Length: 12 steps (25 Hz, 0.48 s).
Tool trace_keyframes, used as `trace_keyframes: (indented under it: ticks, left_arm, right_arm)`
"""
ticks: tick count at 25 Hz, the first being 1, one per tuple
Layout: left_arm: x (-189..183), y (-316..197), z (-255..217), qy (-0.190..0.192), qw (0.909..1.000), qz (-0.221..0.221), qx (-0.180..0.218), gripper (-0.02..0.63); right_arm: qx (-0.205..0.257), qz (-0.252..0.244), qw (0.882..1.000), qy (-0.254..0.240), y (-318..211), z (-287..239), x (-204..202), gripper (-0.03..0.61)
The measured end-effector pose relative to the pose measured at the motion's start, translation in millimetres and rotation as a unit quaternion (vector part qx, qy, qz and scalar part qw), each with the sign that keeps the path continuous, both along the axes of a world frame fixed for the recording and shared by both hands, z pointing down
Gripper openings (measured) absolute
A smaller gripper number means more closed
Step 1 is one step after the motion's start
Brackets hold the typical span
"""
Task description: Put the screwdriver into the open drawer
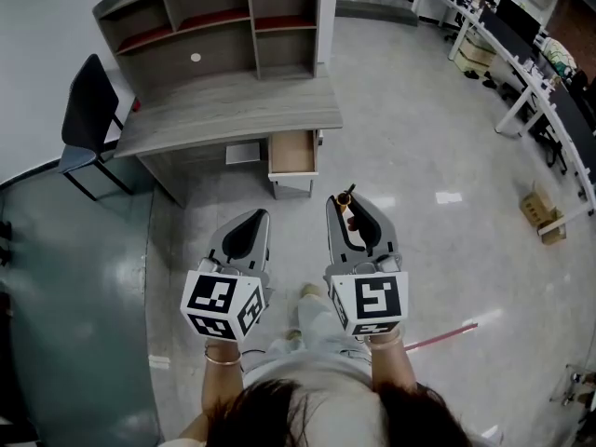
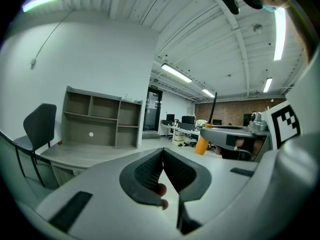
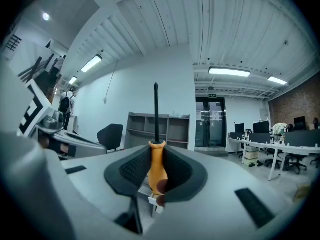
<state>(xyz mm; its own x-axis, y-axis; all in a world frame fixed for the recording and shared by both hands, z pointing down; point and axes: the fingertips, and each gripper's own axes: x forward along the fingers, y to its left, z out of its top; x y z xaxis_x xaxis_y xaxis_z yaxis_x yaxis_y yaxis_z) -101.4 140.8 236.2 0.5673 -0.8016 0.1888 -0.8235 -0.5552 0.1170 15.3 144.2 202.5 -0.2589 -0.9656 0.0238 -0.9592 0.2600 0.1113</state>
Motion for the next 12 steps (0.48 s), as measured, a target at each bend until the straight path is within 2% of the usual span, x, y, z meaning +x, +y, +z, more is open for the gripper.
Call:
trace_keyframes:
  ticks: [12]
  left_arm:
    - [31.7,-81.8,0.0,-0.012,0.9999,0.002,-0.001,0.017]
  right_arm:
    - [0.002,0.009,1.0,-0.007,-83.6,-0.5,38.5,0.091]
